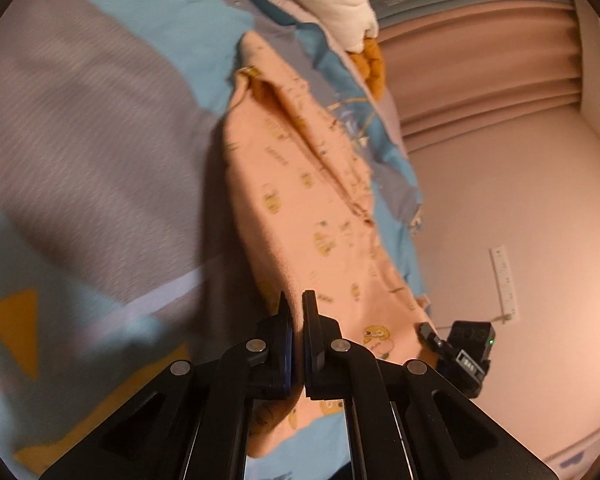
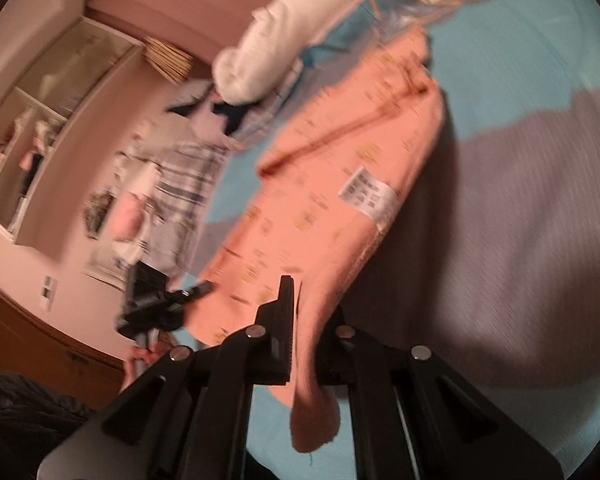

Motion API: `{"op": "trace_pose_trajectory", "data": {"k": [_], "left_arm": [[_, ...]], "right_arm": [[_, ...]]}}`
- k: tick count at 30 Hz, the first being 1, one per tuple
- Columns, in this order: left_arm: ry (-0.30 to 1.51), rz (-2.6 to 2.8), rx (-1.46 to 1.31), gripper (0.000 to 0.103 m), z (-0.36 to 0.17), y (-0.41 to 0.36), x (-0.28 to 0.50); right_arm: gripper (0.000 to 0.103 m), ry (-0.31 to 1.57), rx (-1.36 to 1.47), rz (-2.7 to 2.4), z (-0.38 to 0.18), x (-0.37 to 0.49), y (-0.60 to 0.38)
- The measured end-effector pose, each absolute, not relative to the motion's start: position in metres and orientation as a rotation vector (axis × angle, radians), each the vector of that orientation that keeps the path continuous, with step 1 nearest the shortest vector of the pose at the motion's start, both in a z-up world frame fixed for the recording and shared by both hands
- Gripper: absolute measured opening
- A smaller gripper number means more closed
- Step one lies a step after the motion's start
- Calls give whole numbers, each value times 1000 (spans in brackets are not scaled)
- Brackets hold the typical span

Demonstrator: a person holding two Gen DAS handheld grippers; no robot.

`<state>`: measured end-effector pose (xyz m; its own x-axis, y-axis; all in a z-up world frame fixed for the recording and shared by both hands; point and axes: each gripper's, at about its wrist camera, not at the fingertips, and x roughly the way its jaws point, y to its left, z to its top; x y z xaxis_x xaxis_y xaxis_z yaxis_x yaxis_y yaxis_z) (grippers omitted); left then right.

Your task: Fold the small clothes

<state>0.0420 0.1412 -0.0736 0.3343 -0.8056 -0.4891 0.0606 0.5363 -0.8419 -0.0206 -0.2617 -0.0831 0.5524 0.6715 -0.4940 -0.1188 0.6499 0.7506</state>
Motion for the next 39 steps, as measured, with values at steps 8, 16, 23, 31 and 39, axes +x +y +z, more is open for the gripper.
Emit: {"op": "trace_pose_trajectory", "data": {"k": [8, 16, 23, 31, 39], "left_arm": [[1047, -712, -898, 2, -61, 126, 71], [931, -742, -878, 1, -25, 123, 119], [862, -707, -940, 1, -26, 125, 184], [889, -606, -951, 2, -48, 125, 253], [984, -495, -910, 1, -83, 122, 295]], "right_arm": [[7, 797, 736, 543, -73, -3, -259], [6, 703, 686, 528, -35, 38, -261], [6, 656, 682, 437, -21, 94, -276], [6, 670, 694, 294, -33, 172, -298], [7, 758, 733, 121, -73, 229, -325]]}}
